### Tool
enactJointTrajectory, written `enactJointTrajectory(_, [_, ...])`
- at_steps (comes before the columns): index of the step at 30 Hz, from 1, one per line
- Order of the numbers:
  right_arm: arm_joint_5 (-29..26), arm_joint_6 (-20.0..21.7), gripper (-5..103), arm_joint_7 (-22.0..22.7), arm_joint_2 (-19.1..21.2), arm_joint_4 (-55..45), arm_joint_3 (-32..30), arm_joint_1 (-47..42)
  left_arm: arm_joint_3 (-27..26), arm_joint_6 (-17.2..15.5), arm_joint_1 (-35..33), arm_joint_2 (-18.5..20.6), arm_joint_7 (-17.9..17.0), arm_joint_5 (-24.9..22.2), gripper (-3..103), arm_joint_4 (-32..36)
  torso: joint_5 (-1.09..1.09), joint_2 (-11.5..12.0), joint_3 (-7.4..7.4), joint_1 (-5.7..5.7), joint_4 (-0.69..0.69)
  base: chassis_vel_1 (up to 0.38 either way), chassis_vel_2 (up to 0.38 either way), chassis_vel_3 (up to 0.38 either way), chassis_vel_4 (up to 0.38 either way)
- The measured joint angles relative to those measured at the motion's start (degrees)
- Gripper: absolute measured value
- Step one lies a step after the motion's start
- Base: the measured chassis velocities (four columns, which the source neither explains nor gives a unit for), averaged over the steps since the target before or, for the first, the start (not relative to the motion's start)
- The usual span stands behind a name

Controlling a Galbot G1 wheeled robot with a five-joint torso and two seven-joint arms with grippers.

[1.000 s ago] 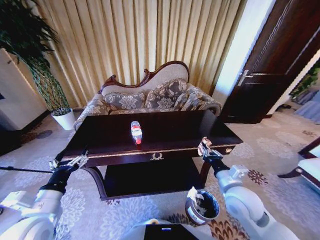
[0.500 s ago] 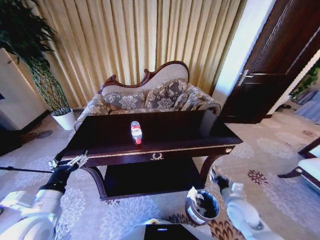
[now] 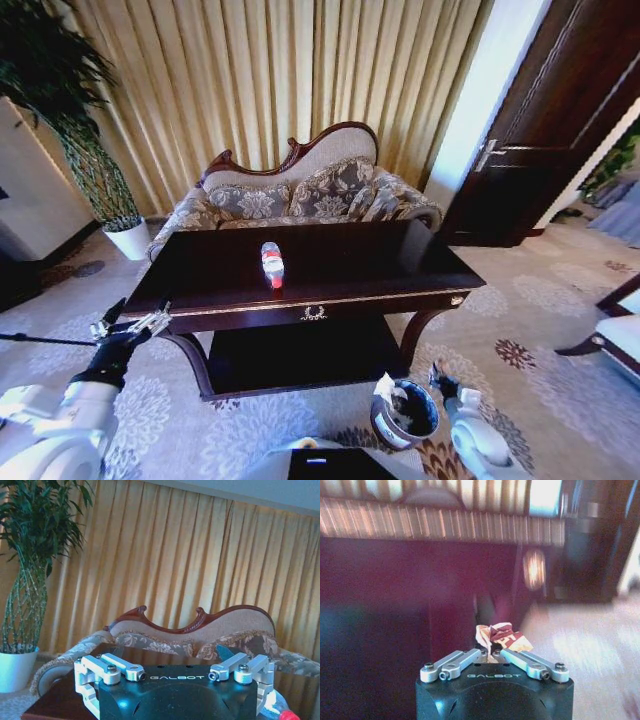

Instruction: Move to the front of the table and place the trash on the table into the trash bin.

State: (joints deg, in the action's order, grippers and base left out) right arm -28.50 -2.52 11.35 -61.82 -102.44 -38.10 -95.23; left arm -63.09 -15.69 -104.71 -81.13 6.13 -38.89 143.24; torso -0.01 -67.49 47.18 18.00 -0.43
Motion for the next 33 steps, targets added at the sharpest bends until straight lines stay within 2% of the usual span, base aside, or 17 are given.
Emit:
enactJointTrajectory(4, [-2.94,-1.28,0,-1.14,0.71,-11.53,-4.1,-0.42,0.66,0.0,-0.04,-0.12,0.39,0.51,100,0.0,0.0,0.0,0.0,0.01,0.02,0.0,0.0,0.0,0.0])
enactJointTrajectory(8, [-6.08,2.74,0,-1.31,1.87,-22.35,-7.66,-1.46,0.93,0.0,0.04,-0.23,0.43,0.73,100,0.0,-0.01,0.0,0.0,0.0,0.0,0.0,0.0,0.0,0.0])
enactJointTrajectory(9, [-6.08,2.74,0,-1.31,1.87,-22.35,-7.66,-1.46,0.93,0.0,0.04,-0.23,0.43,0.73,100,0.0,-0.01,0.0,0.0,0.0,0.0,0.0,0.0,0.0,0.0])
enactJointTrajectory(13, [-8.75,7.41,0,-1.34,2.25,-32.24,-8.04,-3.29,0.79,0.0,0.04,-0.31,0.43,0.74,100,0.0,0.0,0.0,0.0,0.0,0.0,0.0,0.0,0.0,0.0])
enactJointTrajectory(19, [-8.39,11.16,0,-1.27,2.31,-36.03,-5.9,-3.08,-0.09,0.0,-0.12,-0.28,0.43,0.36,100,0.0,0.01,0.0,0.0,0.0,0.01,0.0,0.0,0.0,0.0])
enactJointTrajectory(33, [-7.19,11.47,0,-1.05,2.24,-36.12,-5.78,-4.58,-0.53,0.07,-0.08,-0.44,0.58,-0.29,100,-0.01,0.01,0.01,0.0,0.01,0.0,0.067,-0.069,-0.077,0.067])
